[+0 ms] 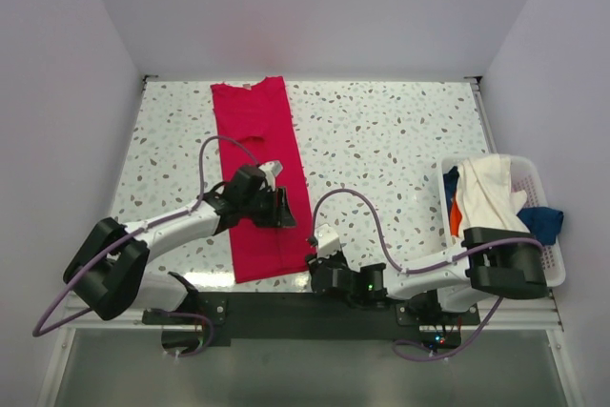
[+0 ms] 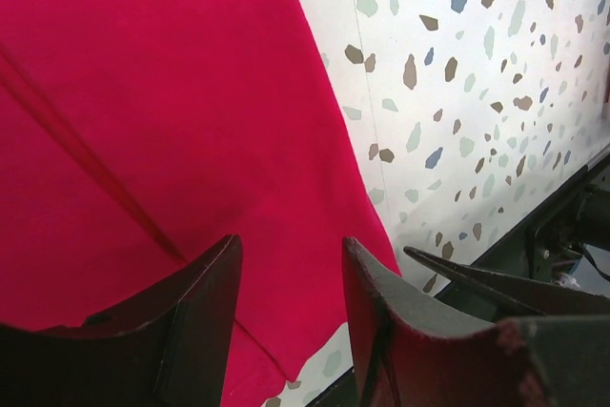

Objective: Fold and stack the t-shirts
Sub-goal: Fold the tshirt

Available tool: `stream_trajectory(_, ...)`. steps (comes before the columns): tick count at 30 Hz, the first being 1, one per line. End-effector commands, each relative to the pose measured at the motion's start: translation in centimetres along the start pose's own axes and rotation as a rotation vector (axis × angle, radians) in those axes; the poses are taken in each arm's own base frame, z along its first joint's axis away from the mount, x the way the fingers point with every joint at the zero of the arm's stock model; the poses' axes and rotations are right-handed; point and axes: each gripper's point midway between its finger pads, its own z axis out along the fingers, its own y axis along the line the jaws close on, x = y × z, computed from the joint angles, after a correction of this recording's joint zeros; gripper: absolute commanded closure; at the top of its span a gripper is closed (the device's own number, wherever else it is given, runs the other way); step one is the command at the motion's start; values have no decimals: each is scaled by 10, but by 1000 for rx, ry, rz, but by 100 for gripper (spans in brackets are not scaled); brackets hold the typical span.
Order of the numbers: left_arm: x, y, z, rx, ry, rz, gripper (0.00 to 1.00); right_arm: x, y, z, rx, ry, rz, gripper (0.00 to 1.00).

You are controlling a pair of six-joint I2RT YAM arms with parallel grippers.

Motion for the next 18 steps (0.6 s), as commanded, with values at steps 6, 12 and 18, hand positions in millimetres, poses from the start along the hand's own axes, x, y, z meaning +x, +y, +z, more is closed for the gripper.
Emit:
stream_trajectory(6,-12,-13,1,21,-29,27,51,-17,-7,5,72,-103,65,53)
stream_trajectory(12,1,-10,5,1,7,33,59,-21,-23,-2,120,-138,114,59)
stream_trajectory(18,11,-4,5,-20,32,39,71,-15,-30,-4,139,-127,129,69)
